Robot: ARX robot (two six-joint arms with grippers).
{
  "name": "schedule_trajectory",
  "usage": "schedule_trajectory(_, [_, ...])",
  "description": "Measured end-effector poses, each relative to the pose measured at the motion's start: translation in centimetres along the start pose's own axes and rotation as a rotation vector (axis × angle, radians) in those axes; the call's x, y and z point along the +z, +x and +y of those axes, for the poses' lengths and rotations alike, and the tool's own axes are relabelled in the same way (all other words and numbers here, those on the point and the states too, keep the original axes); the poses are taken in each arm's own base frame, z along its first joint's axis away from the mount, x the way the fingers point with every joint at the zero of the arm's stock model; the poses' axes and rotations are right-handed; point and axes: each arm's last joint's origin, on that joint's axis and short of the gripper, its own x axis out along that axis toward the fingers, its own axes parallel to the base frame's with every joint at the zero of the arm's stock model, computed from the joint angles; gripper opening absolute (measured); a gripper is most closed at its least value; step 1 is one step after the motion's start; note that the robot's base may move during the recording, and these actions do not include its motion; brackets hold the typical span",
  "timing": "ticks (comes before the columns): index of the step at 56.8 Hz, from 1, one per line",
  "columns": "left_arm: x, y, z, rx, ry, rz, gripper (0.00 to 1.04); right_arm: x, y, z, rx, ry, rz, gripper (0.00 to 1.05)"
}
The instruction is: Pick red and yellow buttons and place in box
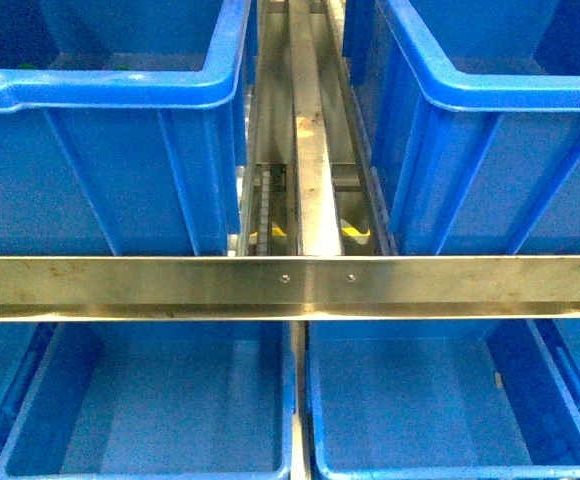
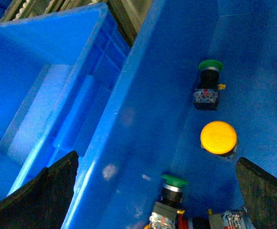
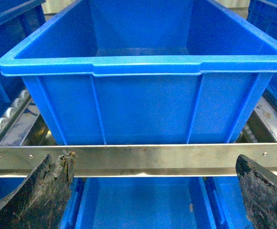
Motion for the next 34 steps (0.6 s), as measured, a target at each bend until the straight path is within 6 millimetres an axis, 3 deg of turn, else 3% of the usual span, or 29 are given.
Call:
schedule_trajectory(19, [-0.8,4.9,-2.9,-0.019,0.011,0.064,0.97,0.0,0.0,0.0,0.000,0.000,0.000,0.99])
schedule_trajectory(34, [-1.4,8.3,-3.8,-0.018,-0.007,0.110,0.97,0.0,0.0,0.0,0.000,0.000,0.000,0.99])
